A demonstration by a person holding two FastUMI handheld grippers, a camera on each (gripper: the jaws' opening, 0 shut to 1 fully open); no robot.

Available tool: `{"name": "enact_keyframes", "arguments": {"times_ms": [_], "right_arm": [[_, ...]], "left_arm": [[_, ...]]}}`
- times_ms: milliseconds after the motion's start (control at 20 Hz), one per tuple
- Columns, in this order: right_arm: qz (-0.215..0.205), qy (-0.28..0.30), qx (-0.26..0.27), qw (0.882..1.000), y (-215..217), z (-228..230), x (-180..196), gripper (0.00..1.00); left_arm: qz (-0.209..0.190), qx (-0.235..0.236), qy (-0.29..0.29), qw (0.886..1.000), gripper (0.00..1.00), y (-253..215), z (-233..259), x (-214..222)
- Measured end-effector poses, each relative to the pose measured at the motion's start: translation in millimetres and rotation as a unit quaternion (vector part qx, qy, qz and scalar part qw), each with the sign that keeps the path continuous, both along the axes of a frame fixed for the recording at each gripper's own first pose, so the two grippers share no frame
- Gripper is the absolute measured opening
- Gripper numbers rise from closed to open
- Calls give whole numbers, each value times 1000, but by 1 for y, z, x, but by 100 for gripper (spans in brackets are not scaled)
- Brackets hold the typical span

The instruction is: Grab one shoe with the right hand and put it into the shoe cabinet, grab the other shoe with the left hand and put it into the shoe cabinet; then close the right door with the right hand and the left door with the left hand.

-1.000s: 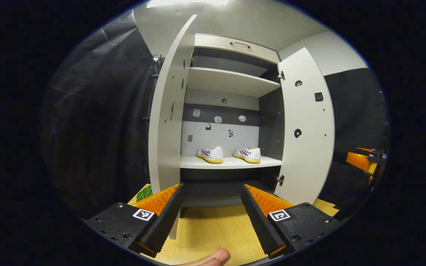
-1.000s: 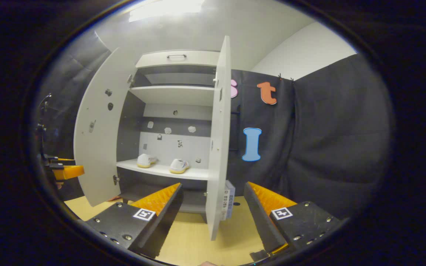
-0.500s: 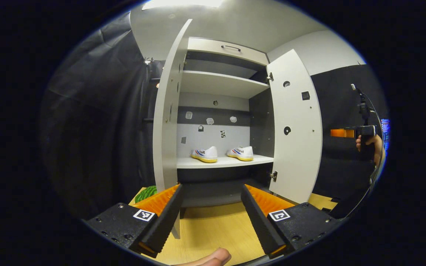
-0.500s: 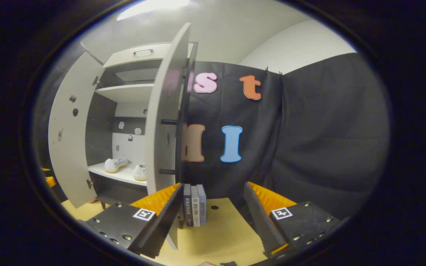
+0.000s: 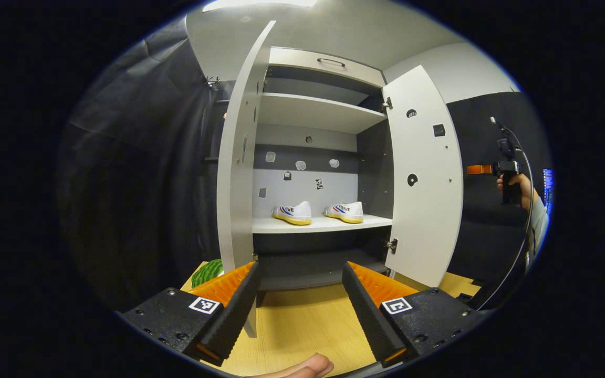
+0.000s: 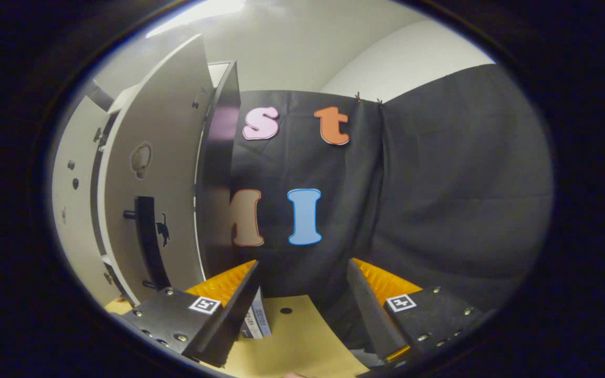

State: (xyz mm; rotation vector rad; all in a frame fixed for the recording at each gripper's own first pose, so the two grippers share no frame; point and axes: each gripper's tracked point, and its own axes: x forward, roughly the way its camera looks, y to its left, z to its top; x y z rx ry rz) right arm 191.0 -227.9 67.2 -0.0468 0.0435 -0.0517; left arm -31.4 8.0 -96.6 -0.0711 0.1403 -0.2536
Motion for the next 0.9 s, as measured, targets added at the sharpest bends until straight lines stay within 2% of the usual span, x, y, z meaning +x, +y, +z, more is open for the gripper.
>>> {"name": "enact_keyframes", "arguments": {"times_ms": [200, 400, 500, 550, 650, 750, 800, 900], "right_arm": [[58, 23, -3, 998, 47, -16, 7, 99], [109, 39, -31, 993, 93, -29, 9, 99], [102, 36, -32, 994, 95, -26, 6, 95], [105, 40, -20, 994, 97, -28, 5, 92], [120, 53, 14, 991, 114, -36, 1, 93], [129, 46, 8, 991, 129, -32, -2, 93], [128, 43, 3, 991, 134, -31, -2, 92], [120, 41, 3, 992, 144, -31, -6, 90]], "left_arm": [[2, 4, -3, 1000, 94, 1, 2, 3], [11, 6, -3, 1000, 96, 9, 2, 2], [16, 5, -6, 1000, 96, 16, 3, 1], [18, 5, -8, 1000, 96, 20, 4, 1], [19, 3, -13, 1000, 96, 24, 7, -2], [24, 0, -18, 1000, 94, 31, 11, -4], [29, -3, -18, 999, 96, 35, 13, -5], [38, -15, -21, 999, 94, 45, 17, -7]]}}
